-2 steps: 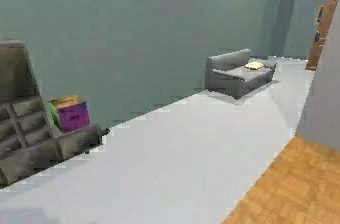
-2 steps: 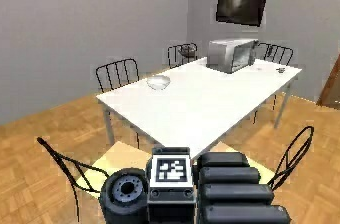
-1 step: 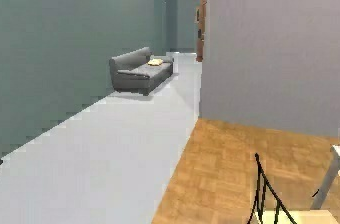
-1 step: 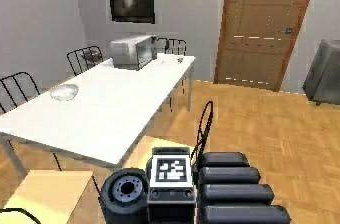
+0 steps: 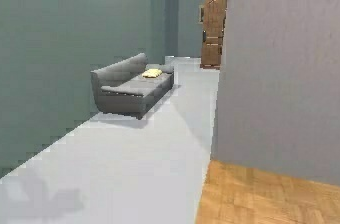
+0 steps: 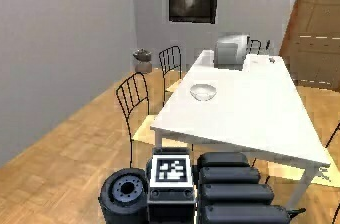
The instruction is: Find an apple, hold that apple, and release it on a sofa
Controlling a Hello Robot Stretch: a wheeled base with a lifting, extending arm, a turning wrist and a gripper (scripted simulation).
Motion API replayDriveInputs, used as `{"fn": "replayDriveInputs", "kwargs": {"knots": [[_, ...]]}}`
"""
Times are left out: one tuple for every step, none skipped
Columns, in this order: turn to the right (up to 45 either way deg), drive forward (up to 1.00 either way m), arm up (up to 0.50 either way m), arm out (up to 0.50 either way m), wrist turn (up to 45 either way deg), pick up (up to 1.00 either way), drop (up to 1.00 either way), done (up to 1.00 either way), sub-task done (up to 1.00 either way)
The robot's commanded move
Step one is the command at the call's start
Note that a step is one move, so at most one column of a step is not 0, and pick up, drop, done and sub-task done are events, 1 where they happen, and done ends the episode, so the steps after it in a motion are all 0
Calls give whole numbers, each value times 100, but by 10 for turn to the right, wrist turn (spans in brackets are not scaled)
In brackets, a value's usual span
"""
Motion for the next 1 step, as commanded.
{"fn": "replayDriveInputs", "kwargs": {"knots": [[0, 100, 0, 0, 0, 0, 0, 0, 0]]}}
